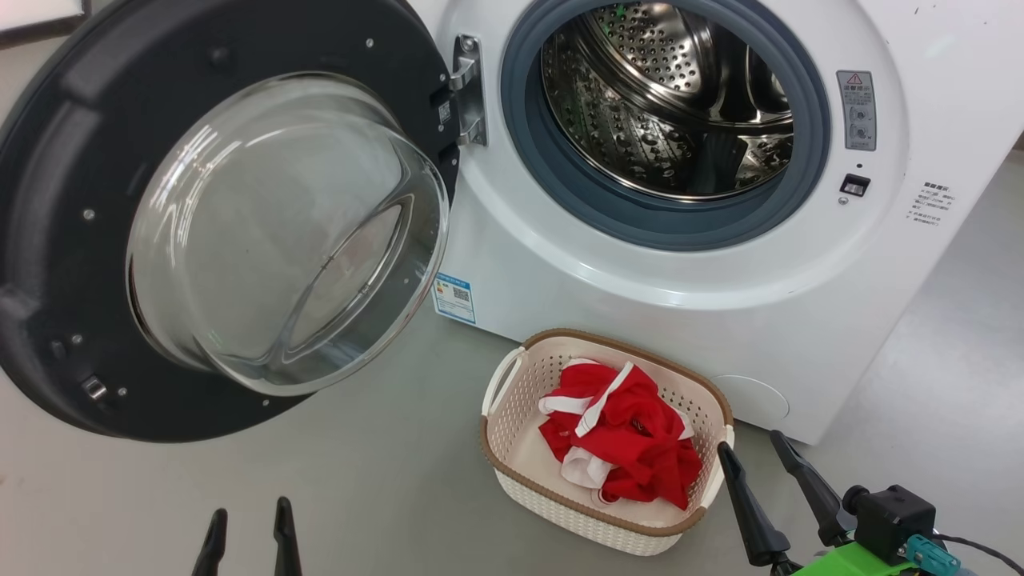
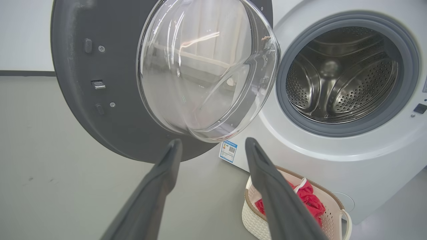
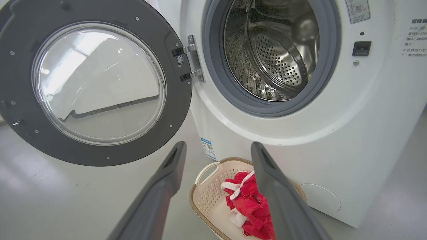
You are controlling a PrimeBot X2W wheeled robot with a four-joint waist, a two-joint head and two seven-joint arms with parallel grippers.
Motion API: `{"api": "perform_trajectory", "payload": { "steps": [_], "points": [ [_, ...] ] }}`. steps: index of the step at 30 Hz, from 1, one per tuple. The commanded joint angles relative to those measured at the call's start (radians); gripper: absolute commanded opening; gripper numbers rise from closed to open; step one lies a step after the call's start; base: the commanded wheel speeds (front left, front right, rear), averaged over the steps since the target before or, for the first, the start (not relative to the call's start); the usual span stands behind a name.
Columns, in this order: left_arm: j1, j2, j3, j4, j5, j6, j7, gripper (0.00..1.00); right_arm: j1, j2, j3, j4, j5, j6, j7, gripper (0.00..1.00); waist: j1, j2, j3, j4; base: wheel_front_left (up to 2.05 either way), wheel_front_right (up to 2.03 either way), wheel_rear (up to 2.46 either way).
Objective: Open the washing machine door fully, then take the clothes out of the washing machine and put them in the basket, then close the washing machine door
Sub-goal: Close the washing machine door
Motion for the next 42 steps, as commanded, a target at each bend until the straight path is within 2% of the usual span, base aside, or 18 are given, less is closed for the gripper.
{"api": "perform_trajectory", "payload": {
  "steps": [1,5,6,8,9,10,14,15,17,18,19,23,26,29,32,37,42],
  "points": [
    [-0.003,0.006,0.035,-0.03,-0.01,0.01,-0.005,1.0,-0.032,-0.011,0.031,-0.02,0.008,0.007,-0.006,1.0,0.0,0.0,-0.003,-0.002,0.0,0.0,0.0],
    [-0.006,0.006,0.036,-0.04,-0.014,0.004,-0.005,1.0,-0.026,-0.01,0.029,-0.021,0.01,0.007,-0.006,1.0,0.0,0.0,-0.007,-0.005,0.0,0.0,0.0],
    [-0.011,0.006,0.039,-0.046,-0.019,0.001,-0.005,0.92,-0.024,-0.009,0.027,-0.022,0.01,0.007,-0.006,1.0,0.0,0.0,-0.007,-0.005,0.0,0.0,0.0],
    [-0.025,0.006,0.053,-0.064,-0.032,-0.008,-0.005,0.4,-0.021,-0.008,0.024,-0.025,0.009,0.007,-0.006,1.0,0.0,0.0,-0.005,-0.006,0.0,0.0,0.0],
    [-0.034,0.006,0.064,-0.075,-0.034,-0.015,-0.005,0.08,-0.02,-0.007,0.023,-0.026,0.008,0.007,-0.006,1.0,0.0,0.0,-0.004,-0.006,0.0,0.0,0.0],
    [-0.046,0.006,0.077,-0.091,-0.034,-0.023,-0.005,0.0,-0.019,-0.005,0.021,-0.026,0.007,0.007,-0.006,1.0,0.0,0.0,-0.003,-0.006,0.0,0.0,0.0],
    [-0.109,0.006,0.161,-0.177,0.003,-0.07,-0.005,0.0,-0.014,0.001,0.008,-0.032,0.006,0.007,-0.006,1.0,0.0,0.0,-0.001,-0.007,0.0,0.0,0.0],
    [-0.109,0.006,0.161,-0.177,0.003,-0.07,-0.005,0.0,-0.014,0.001,0.008,-0.032,0.006,0.007,-0.006,1.0,0.0,0.0,-0.001,-0.007,0.0,0.0,0.0],
    [-0.155,0.015,0.219,-0.217,0.026,-0.105,-0.005,0.0,-0.009,0.005,-0.001,-0.036,0.004,0.007,-0.006,1.0,0.0,0.0,0.001,-0.008,0.0,0.0,0.0],
    [-0.21,0.042,0.277,-0.244,0.044,-0.137,-0.005,0.0,-0.004,0.008,-0.009,-0.04,0.001,0.007,-0.006,1.0,0.0,0.0,0.006,-0.011,0.0,0.0,0.0],
    [-0.21,0.042,0.277,-0.244,0.044,-0.137,-0.005,0.0,-0.004,0.008,-0.009,-0.04,0.001,0.007,-0.006,1.0,0.0,0.0,0.006,-0.011,0.0,0.0,0.0],
    [-0.345,0.115,0.39,-0.242,0.025,-0.184,-0.005,0.0,-0.01,0.012,-0.017,-0.046,-0.005,0.007,-0.006,1.0,0.0,0.0,0.026,-0.029,0.0,0.0,0.0],
    [-0.451,0.197,0.452,-0.195,0.002,-0.207,-0.005,0.0,-0.017,0.013,-0.022,-0.049,-0.008,0.007,-0.006,1.0,0.0,0.0,0.041,-0.044,0.0,0.0,0.0],
    [-0.546,0.282,0.478,-0.13,-0.011,-0.215,-0.005,0.0,-0.024,0.009,-0.028,-0.053,-0.01,0.007,-0.006,1.0,0.0,0.0,0.061,-0.056,0.0,0.0,0.0],
    [-0.632,0.344,0.494,-0.04,-0.058,-0.218,-0.005,0.0,-0.034,0.006,-0.032,-0.056,-0.012,0.007,-0.006,1.0,0.0,0.0,0.08,-0.067,0.0,0.0,0.0],
    [-0.737,0.441,0.492,0.147,-0.172,-0.219,-0.005,0.0,-0.051,0.005,-0.036,-0.057,-0.013,0.007,-0.006,1.0,0.0,0.0,0.102,-0.083,0.0,0.0,0.0],
    [-0.825,0.539,0.448,0.369,-0.318,-0.219,0.019,0.0,-0.065,0.002,-0.042,-0.06,-0.013,0.007,-0.006,1.0,0.0,0.0,0.126,-0.096,0.0,0.0,0.0]
  ]
}}
